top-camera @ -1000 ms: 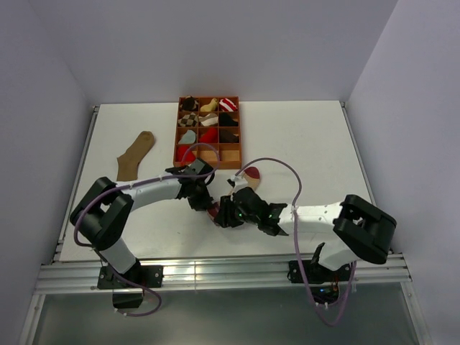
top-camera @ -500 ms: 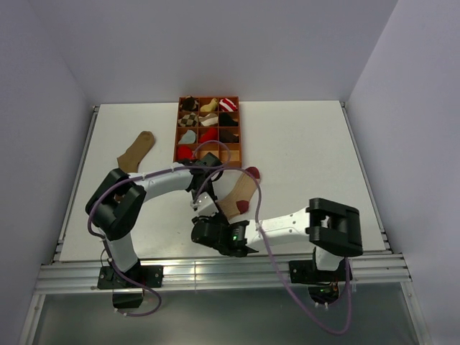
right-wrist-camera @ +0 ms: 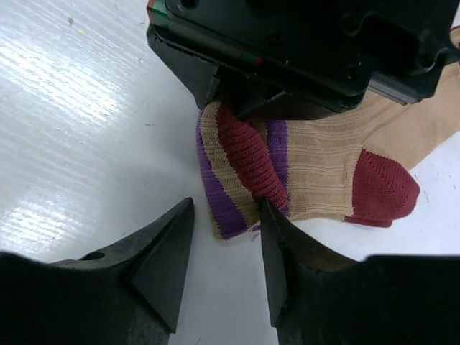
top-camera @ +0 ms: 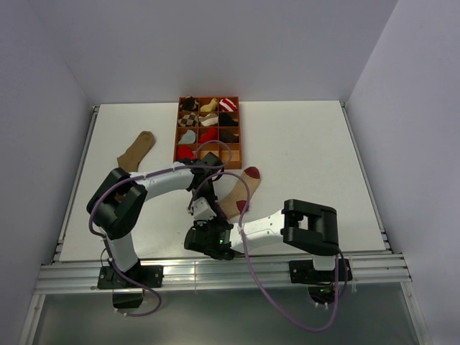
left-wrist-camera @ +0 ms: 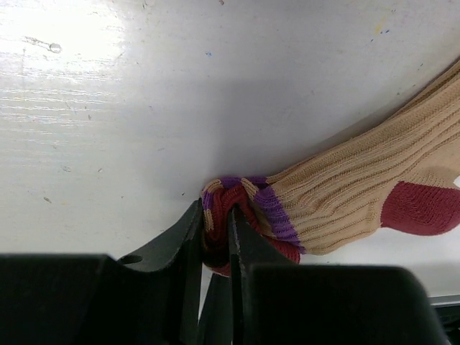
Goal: Roll the socks
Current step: Roll the sock at the center of the board.
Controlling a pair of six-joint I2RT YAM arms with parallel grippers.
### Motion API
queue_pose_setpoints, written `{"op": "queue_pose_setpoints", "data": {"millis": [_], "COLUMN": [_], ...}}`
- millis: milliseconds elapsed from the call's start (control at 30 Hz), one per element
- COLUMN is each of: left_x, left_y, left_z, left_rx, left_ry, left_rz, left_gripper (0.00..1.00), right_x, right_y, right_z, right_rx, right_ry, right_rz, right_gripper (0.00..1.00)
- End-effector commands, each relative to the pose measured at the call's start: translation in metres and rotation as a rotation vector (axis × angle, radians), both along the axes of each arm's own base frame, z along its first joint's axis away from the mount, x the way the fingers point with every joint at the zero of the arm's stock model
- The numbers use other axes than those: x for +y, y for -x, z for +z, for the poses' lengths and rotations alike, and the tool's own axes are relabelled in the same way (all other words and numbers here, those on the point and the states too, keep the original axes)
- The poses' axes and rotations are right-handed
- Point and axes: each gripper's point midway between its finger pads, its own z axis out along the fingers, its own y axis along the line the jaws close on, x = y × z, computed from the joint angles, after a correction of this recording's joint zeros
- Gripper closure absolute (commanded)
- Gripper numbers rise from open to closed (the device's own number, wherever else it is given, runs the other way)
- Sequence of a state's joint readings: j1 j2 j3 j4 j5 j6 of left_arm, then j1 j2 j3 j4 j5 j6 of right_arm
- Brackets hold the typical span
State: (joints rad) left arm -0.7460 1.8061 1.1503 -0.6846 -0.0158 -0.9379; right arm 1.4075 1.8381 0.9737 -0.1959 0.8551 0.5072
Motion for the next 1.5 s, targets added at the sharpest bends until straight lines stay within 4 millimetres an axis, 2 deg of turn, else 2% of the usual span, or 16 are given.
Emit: {"op": "queue_pose_setpoints", "data": {"millis": [0,67,133,200,267,367,433,467,767,967,1000,1133,1167,1333,1400,1467], "left_x": [0.016,0.015,0.013,0.014,0.014,0.016,0.018,0.021,0.042,0.029,0.026,0.024,0.024,0.027,0.029,0.029], "left_y": [0.019,0.02,0.02,0.019,0.018,0.016,0.016,0.015,0.017,0.004,0.0,-0.01,-0.012,-0.021,-0.022,-0.021], "left_z": [-0.022,-0.021,-0.02,-0.02,-0.017,-0.016,-0.014,-0.014,-0.008,0.009,0.014,0.029,0.032,0.057,0.07,0.072], "left_rx": [0.073,0.073,0.069,0.062,0.051,0.039,0.031,0.03,0.003,-0.053,-0.073,-0.132,-0.146,-0.267,-0.32,-0.358], "left_ry": [-0.092,-0.084,-0.074,-0.075,-0.072,-0.069,-0.055,-0.051,0.017,0.11,0.127,0.171,0.177,0.263,0.314,0.363], "left_rz": [-0.05,-0.054,-0.056,-0.051,-0.045,-0.014,0.015,0.034,0.168,0.214,0.221,0.261,0.271,0.334,0.349,0.343], "left_gripper": [0.99,1.0,1.0,0.99,0.99,0.99,0.99,0.99,0.95,0.74,0.65,0.48,0.39,0.32,0.31,0.31], "right_x": [-0.003,-0.006,-0.011,-0.019,-0.026,-0.033,-0.025,-0.027,-0.008,-0.015,-0.018,-0.025,-0.021,-0.035,-0.032,-0.034], "right_y": [-0.005,-0.004,-0.002,0.0,0.003,0.015,0.019,0.026,0.044,0.043,0.038,0.048,0.047,0.056,0.054,0.052], "right_z": [-0.004,-0.013,-0.023,-0.031,-0.037,-0.043,-0.037,-0.045,-0.03,-0.03,-0.031,-0.042,-0.039,-0.054,-0.048,-0.045], "right_rx": [-0.016,-0.002,0.024,0.046,0.071,0.143,0.19,0.243,0.447,0.585,0.597,0.713,0.727,0.849,0.886,0.923], "right_ry": [0.032,0.048,0.058,0.072,0.07,0.023,-0.082,-0.119,-0.394,-0.552,-0.576,-0.643,-0.686,-0.756,-0.835,-0.886], "right_rz": [-0.035,-0.042,-0.048,-0.054,-0.07,-0.056,-0.048,-0.028,0.097,0.068,0.042,0.026,0.027,-0.032,-0.03,-0.042], "right_gripper": [0.52,0.55,0.65,0.85,1.0,1.0,1.0,1.0,1.0,1.0,1.0,1.0,1.0,1.0,1.0,1.0]}}
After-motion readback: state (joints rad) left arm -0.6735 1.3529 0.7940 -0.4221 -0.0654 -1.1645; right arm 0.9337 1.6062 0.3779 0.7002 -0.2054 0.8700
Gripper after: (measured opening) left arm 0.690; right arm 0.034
